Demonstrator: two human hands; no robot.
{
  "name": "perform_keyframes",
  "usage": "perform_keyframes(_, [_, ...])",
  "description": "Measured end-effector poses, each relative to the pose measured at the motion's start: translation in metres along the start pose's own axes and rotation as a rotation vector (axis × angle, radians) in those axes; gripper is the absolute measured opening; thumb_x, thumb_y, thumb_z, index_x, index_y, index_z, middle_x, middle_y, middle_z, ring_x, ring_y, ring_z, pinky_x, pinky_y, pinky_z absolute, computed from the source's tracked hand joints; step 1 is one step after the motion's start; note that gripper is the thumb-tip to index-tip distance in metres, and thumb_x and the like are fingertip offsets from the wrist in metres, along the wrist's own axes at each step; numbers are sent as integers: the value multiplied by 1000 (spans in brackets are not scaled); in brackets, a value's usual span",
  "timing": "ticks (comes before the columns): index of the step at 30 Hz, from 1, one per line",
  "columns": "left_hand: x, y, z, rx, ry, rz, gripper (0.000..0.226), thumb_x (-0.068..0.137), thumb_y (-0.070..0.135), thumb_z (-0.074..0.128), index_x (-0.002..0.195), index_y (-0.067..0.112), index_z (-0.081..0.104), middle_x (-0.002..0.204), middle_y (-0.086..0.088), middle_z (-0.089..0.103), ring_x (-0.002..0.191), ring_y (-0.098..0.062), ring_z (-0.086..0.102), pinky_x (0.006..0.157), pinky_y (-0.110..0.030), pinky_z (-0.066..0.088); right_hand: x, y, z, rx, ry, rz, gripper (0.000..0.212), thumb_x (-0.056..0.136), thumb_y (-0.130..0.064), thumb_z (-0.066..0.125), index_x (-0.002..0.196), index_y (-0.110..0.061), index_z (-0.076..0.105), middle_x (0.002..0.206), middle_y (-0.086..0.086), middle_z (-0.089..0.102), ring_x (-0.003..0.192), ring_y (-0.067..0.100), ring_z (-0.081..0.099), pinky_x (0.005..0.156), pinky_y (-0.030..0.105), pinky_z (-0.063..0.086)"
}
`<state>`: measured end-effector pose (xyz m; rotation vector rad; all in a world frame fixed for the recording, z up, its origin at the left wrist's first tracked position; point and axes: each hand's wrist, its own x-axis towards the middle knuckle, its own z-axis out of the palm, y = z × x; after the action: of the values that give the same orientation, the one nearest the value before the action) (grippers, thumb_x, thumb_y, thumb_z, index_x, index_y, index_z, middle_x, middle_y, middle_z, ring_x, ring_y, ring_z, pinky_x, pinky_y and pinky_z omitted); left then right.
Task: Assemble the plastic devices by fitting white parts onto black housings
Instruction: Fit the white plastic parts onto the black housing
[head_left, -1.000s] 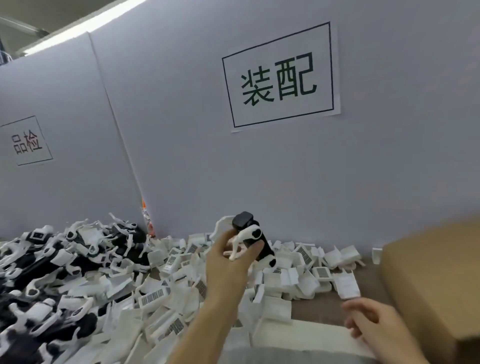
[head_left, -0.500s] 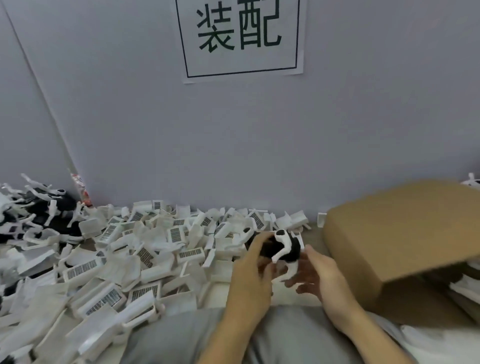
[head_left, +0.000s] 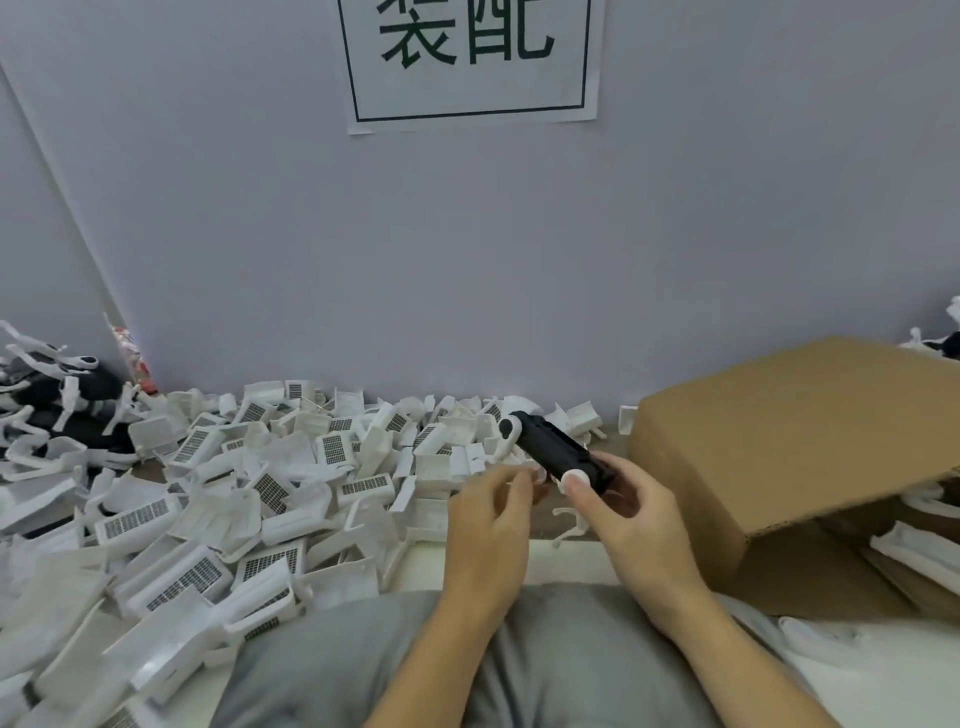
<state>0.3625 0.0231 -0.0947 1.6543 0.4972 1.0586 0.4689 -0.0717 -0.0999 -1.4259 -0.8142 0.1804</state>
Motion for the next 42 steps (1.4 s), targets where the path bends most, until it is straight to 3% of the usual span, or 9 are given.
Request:
perform_keyframes(4, [3, 3, -3, -259, -90, -241, 38, 103, 38, 50, 86, 23, 80, 91, -3, 79, 85, -18, 76, 71, -24, 58, -6, 0, 10, -227, -119, -205, 40, 78, -39, 78, 112, -42, 57, 102, -22, 69, 97, 2, 66, 77, 11, 49])
perform_keyframes(8, [8, -1, -7, -403, 38, -358, 13, 100, 22, 60, 106, 16, 70, 94, -4, 79, 91, -22, 75, 80, -35, 59, -5, 9, 17, -417, -205, -149, 63, 69, -57, 72, 123, -47, 41, 112, -30, 58, 112, -11, 51, 81, 1, 38])
perform_keyframes(16, [1, 2, -1, -266, -112, -184, 13, 92, 8, 70, 104, 10, 74, 89, -10, 78, 81, -20, 75, 67, -23, 55, -3, 12, 15, -470, -193, -86, 47, 64, -55, 68, 107, -38, 60, 98, -21, 69, 92, -4, 65, 77, 28, 56])
perform_keyframes(21, [1, 1, -1, -240, -126, -172, 19, 87, 12, 77, 106, 13, 74, 92, -9, 78, 90, -21, 75, 74, -25, 56, -5, 7, 12, -470, -190, -109, 31, 69, -48, 71, 97, -34, 67, 88, -23, 70, 83, -4, 66, 68, 22, 54])
perform_keyframes(25, [2, -1, -1, -237, -113, -159, 18, 86, 11, 77, 104, 14, 74, 93, -8, 78, 91, -20, 75, 72, -27, 58, -5, 2, 9, -465, -206, -146, 34, 68, -47, 71, 100, -36, 69, 89, -24, 72, 85, -4, 67, 69, 17, 52])
perform_keyframes(33, [1, -4, 6, -92, -83, 5, 36, 82, -8, 70, 93, 26, 74, 89, 6, 78, 87, -10, 74, 79, -25, 57, -6, 1, 13, -293, -221, -141, 49, 75, -4, 73, 107, -38, 60, 104, -25, 69, 97, -8, 65, 75, 4, 45])
perform_keyframes(35, [1, -6, 6, 32, -67, 69, 45, 79, -11, 69, 91, 32, 73, 87, 16, 76, 85, -2, 71, 80, -20, 54, -5, 2, 12, -262, -191, -137, 51, 76, 0, 65, 109, -38, 57, 106, -27, 66, 104, -7, 61, 79, 8, 46])
perform_keyframes(39, [0, -11, 3, 279, -119, 194, 40, 75, -12, 62, 98, 18, 75, 83, 16, 73, 78, 5, 64, 70, -10, 45, -3, 4, 6, -28, -159, -28, 57, 86, 2, 62, 137, -23, 50, 122, -9, 67, 118, 9, 61, 98, 32, 52])
perform_keyframes(42, [-2, -10, 3, 352, -128, 237, 32, 77, -12, 60, 83, 18, 67, 67, 26, 61, 67, 9, 57, 62, -6, 37, -4, 3, 4, 59, -196, 49, 67, 84, -12, 77, 142, -20, 45, 127, -2, 66, 118, 9, 63, 99, 29, 52])
